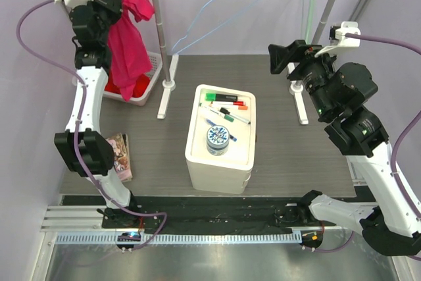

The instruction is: Remove the t-shirt from the hanger

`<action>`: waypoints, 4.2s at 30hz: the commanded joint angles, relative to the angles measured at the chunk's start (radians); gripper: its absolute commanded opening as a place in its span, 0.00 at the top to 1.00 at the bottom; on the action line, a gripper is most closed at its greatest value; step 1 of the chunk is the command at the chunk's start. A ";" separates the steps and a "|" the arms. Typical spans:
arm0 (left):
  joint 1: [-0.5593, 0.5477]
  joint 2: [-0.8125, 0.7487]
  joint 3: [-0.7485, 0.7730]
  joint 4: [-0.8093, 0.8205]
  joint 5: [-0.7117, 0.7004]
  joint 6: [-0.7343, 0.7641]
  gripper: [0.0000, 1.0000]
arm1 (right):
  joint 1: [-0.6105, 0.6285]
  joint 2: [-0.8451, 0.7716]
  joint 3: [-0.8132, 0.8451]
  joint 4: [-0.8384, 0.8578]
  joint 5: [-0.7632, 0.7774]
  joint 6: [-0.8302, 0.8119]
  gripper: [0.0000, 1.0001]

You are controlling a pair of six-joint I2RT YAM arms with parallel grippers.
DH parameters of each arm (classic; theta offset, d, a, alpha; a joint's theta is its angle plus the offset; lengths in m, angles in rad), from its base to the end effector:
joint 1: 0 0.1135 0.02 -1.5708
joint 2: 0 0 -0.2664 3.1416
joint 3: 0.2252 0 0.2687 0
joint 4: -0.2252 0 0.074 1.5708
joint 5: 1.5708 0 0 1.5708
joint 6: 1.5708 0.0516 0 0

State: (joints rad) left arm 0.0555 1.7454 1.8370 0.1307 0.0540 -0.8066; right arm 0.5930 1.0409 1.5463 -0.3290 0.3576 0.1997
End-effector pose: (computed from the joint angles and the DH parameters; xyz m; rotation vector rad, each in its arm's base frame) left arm 0.4435 0.0218 0.4872 -0.5340 1.2726 -0.6677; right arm 0.1808 0.1001 0.5441 0.0225 1.4177 0.4078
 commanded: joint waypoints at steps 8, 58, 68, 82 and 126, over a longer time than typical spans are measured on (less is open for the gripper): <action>0.033 0.118 0.280 0.057 0.046 -0.066 1.00 | 0.002 -0.007 0.049 0.007 0.000 -0.022 0.11; 0.142 0.233 -0.415 0.182 0.159 -0.517 1.00 | 0.002 -0.042 0.001 -0.004 -0.025 0.001 0.11; 0.168 0.244 -0.387 0.012 0.236 -0.350 0.81 | 0.002 -0.025 -0.009 -0.002 -0.031 0.004 0.11; 0.168 0.005 -0.419 -0.266 0.136 -0.434 0.12 | 0.002 -0.019 -0.014 0.005 -0.051 0.032 0.11; -0.246 -1.018 -1.427 0.001 0.394 -0.206 0.01 | 0.001 -0.470 -1.106 -0.128 0.175 0.823 0.00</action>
